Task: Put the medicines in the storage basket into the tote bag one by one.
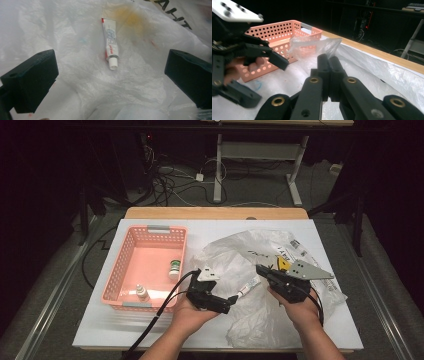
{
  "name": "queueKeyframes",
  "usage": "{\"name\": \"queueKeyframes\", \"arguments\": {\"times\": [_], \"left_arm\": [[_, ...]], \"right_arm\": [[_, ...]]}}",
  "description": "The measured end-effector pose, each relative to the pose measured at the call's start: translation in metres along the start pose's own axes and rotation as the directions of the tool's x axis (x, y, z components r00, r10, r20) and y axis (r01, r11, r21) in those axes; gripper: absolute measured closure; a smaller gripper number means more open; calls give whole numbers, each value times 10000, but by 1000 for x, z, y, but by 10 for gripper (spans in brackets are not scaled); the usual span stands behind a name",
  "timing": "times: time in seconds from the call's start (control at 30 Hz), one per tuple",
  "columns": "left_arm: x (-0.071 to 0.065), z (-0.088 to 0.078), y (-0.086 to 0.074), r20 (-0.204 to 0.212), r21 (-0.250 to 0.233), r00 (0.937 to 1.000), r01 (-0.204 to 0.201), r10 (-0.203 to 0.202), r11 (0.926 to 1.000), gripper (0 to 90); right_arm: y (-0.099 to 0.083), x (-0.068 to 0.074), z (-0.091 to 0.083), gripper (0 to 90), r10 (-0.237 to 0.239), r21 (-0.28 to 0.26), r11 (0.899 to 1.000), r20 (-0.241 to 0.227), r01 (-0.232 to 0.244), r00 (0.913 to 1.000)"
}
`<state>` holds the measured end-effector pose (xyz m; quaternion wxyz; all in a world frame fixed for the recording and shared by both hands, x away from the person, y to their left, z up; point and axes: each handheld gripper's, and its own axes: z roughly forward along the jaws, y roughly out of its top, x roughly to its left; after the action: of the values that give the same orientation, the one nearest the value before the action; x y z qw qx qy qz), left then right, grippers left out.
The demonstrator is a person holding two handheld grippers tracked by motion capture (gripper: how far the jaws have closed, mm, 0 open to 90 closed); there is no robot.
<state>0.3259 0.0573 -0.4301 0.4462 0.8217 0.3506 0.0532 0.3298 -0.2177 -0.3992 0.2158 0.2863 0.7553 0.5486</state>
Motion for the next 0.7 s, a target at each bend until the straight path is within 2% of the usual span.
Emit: {"name": "queueKeyframes", "arguments": {"times": [0.3,0.57,0.7], "left_arm": [[5,-30,-3,-287,-52,9996,16,-18,10000,0],[19,-56,-9,-939,-232,9955,118,-139,9997,0],[29,-66,-14,-1188,-323,9921,356,-392,9988,0]], "right_arm": [[0,1,0,900,-53,22,10000,20,53,10000],[1,0,-1,900,-56,2,10000,60,56,10000],[0,0,-1,900,-63,25,10000,67,62,10000]]}}
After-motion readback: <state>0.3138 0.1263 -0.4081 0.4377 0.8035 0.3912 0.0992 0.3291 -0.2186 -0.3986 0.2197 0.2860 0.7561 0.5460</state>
